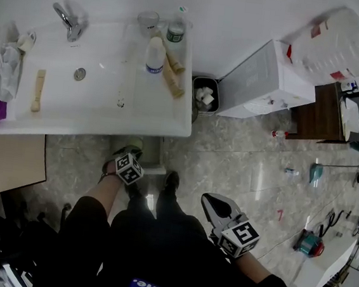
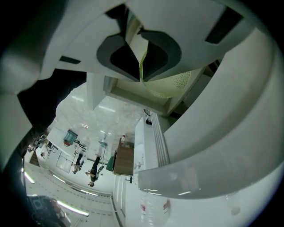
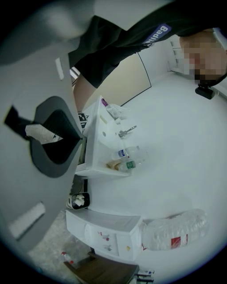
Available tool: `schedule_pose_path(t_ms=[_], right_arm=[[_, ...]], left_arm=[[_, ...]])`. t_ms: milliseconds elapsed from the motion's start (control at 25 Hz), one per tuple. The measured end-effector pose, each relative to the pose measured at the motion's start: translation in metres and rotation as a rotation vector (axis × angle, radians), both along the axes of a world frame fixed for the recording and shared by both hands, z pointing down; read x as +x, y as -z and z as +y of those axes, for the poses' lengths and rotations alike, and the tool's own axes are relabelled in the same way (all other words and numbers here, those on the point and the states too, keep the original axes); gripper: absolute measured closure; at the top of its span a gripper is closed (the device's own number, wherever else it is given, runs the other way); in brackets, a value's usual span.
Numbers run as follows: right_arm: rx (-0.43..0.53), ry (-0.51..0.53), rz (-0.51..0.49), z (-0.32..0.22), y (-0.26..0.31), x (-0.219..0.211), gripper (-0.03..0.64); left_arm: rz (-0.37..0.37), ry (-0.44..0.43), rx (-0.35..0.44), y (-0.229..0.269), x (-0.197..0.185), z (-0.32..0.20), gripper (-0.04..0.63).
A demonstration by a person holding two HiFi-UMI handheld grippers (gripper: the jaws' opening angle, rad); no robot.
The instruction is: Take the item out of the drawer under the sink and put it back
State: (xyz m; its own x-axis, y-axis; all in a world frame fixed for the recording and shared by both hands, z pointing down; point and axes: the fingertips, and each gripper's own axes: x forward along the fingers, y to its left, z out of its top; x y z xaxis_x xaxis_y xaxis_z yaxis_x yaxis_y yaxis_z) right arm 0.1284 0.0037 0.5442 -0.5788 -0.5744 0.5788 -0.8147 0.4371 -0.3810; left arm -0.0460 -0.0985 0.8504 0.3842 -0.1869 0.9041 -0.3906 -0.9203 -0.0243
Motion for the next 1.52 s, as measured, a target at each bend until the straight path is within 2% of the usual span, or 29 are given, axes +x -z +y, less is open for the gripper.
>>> schedule_pose_path(t_ms=[480,920,1040,1200,1520], right_arm=[[-0.035,-0.038,0.042,-0.018,-0.013,0.023,0.615],[-0.033,-0.05,0.064,-0.021,-0.014,0.027,0.615],[-0.023,-0.051,0.055,-0.022,-0.011,0.024,0.615],[-0.004,-0.051,0.046,-0.024,-0.003,0.024,0.615],[0.067,-0.045,-0.023,-0.032,0.019,0.008,0.615]], left_arm=[[-0.061,0.06,0.011,-0.045,-0.01,-0.014,0.568],[-0.092,-0.022,0.016,-0.055,0.0,-0.005,0.568],[-0.081,-0.031,0.012,-0.05,0.0,-0.008,0.563],[-0.06,-0.026,0.014,-0.035,0.002,-0.008,0.52],[0.012,0.008,0.049,0.024,-0.002,0.004,0.518]])
